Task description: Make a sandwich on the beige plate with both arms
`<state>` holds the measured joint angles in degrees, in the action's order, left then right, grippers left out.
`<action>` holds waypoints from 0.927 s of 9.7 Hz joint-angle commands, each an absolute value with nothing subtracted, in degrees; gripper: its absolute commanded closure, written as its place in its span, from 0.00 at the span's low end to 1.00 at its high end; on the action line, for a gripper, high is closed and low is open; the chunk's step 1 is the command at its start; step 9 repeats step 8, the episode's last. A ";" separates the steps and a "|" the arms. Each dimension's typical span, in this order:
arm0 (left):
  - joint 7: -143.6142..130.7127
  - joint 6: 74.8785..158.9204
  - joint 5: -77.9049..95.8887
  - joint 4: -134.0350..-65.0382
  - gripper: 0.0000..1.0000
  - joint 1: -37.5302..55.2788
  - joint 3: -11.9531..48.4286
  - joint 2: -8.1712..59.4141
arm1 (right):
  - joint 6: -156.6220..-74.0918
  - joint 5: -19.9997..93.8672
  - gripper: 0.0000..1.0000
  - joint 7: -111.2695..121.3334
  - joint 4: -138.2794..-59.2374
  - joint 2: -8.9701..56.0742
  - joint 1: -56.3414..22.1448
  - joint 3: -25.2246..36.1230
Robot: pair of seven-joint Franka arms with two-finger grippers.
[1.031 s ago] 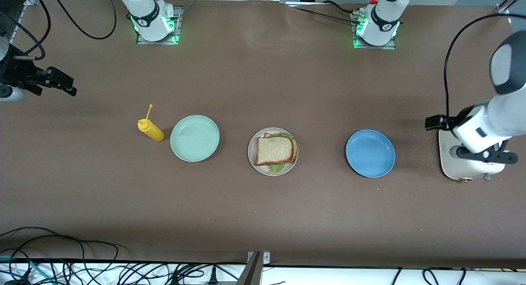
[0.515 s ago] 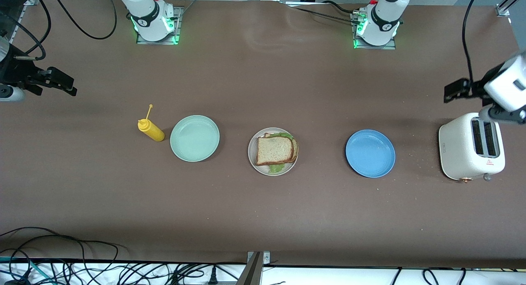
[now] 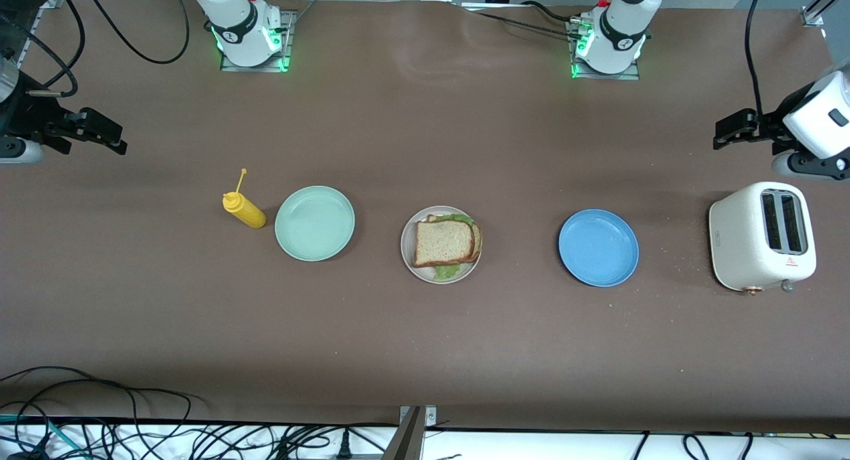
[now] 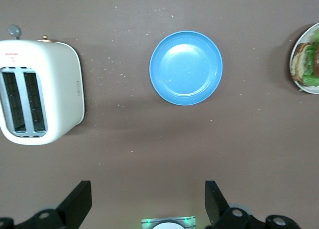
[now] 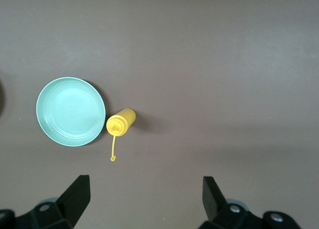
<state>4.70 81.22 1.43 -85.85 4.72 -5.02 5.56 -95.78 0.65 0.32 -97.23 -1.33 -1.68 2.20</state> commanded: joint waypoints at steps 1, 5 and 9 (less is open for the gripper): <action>4.48 82.44 2.99 -87.63 0.00 3.69 -4.22 2.99 | -94.39 -0.09 0.00 0.35 -95.62 -0.88 -1.76 1.93; 4.48 83.93 2.81 -87.01 0.00 3.87 -4.22 4.22 | -94.39 -0.09 0.00 0.35 -95.62 -0.88 -1.67 2.11; 4.48 83.94 2.20 -86.84 0.00 4.13 -3.96 4.13 | -94.39 -0.09 0.00 0.35 -95.62 -0.88 -1.67 2.11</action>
